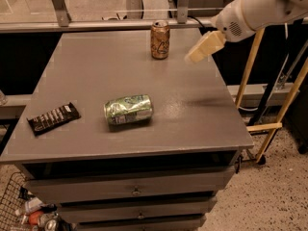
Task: Move orange can near green can
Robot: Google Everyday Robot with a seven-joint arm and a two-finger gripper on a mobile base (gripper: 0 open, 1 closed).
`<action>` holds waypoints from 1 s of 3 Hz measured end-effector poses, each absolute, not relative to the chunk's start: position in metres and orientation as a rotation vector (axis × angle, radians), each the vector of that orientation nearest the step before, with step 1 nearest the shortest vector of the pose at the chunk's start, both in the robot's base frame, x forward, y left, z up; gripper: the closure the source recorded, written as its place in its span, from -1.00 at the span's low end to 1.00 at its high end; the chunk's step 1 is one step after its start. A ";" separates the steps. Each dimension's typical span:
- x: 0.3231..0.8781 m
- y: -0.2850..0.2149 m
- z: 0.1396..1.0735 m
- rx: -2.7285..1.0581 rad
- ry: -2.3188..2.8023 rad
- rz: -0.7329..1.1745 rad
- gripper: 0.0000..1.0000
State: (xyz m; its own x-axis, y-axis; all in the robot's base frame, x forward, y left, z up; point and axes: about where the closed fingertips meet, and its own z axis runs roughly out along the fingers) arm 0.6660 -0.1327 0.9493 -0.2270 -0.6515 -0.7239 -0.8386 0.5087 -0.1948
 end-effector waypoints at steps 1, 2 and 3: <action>0.699 -0.091 0.930 -1.130 1.928 0.336 -1.00; 0.728 -0.056 0.921 -1.041 1.886 0.356 -1.00; 0.751 -0.035 0.917 -0.943 1.861 0.332 -1.00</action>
Offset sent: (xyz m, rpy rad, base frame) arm 0.0981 0.1128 -0.0355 0.2431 -0.1292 -0.1389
